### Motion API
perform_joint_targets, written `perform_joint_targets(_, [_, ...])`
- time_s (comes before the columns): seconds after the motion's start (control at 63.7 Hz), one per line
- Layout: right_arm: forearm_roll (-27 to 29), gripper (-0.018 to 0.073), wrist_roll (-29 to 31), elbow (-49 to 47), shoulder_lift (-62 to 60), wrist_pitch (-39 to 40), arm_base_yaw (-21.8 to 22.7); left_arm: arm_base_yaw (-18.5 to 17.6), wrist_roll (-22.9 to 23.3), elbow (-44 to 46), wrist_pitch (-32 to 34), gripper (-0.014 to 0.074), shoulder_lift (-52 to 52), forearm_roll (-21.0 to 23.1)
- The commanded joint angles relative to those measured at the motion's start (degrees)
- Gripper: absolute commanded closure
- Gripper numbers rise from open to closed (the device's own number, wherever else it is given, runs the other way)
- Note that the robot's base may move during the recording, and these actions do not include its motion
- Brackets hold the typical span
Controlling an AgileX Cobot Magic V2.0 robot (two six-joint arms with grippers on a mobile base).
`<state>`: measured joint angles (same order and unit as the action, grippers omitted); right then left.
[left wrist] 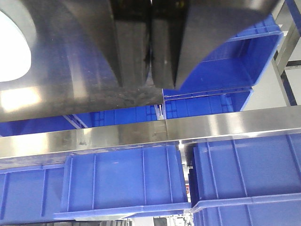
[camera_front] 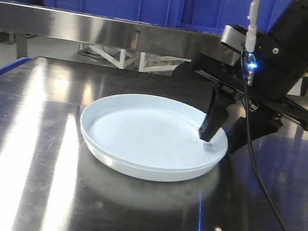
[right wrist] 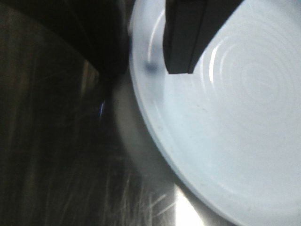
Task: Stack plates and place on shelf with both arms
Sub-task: 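Reposition the right gripper on the rim of the stacked plates and grip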
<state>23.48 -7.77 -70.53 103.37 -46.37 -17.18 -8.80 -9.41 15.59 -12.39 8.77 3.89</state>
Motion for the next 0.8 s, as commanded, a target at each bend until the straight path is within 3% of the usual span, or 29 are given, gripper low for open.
perform_joint_targets(0.0, [1.53, 0.0227, -0.27, -1.46, -1.91, 1.37, -0.04, -0.03, 0.59, 1.63, 4.51, 0.0516, 0.51, 0.15])
perform_joint_targets(0.33, [1.53, 0.0237, -0.27, -1.46, -1.4, 1.49, -0.04, -0.03, 0.59, 1.63, 4.51, 0.0516, 0.51, 0.15])
perform_joint_targets(0.659, [1.53, 0.0497, -0.32, -1.46, -1.46, 1.32, -0.04, -0.03, 0.59, 1.63, 4.51, 0.0516, 0.51, 0.15])
perform_joint_targets(0.785, [1.53, 0.0509, -0.32, -1.46, -2.19, 1.39, -0.04, -0.03, 0.59, 1.63, 4.51, 0.0516, 0.51, 0.15])
